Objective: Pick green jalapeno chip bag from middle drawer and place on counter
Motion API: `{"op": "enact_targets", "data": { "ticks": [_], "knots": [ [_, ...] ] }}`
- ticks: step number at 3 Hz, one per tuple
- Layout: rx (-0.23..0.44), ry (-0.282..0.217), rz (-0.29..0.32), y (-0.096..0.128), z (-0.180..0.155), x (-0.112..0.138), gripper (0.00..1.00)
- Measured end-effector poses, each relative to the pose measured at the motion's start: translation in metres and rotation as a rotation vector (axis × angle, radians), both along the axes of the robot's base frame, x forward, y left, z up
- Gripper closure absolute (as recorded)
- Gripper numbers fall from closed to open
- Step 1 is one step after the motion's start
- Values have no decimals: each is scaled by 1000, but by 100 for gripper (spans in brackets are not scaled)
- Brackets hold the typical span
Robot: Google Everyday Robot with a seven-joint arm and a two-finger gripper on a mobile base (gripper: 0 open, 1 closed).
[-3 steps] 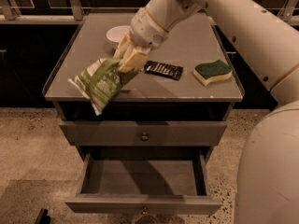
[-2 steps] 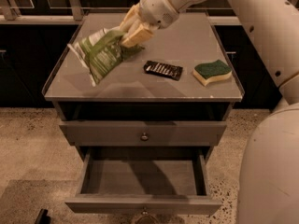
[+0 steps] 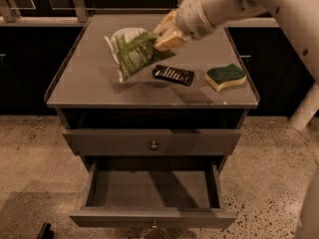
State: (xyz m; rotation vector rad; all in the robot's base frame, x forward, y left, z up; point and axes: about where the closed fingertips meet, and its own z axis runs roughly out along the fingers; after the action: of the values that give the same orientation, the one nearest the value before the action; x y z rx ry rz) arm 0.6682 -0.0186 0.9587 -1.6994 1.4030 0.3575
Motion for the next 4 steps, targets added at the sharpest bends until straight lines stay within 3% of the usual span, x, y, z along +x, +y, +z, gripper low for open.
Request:
{"op": "enact_targets", "data": {
  "ticks": [1,2,4],
  "knots": [
    [1,76,-131,-26,-70,6,100],
    [-6,96,-130,-21,-88,3,81],
    [-6,95,-130,-21,-87,3,35]
  ]
}}
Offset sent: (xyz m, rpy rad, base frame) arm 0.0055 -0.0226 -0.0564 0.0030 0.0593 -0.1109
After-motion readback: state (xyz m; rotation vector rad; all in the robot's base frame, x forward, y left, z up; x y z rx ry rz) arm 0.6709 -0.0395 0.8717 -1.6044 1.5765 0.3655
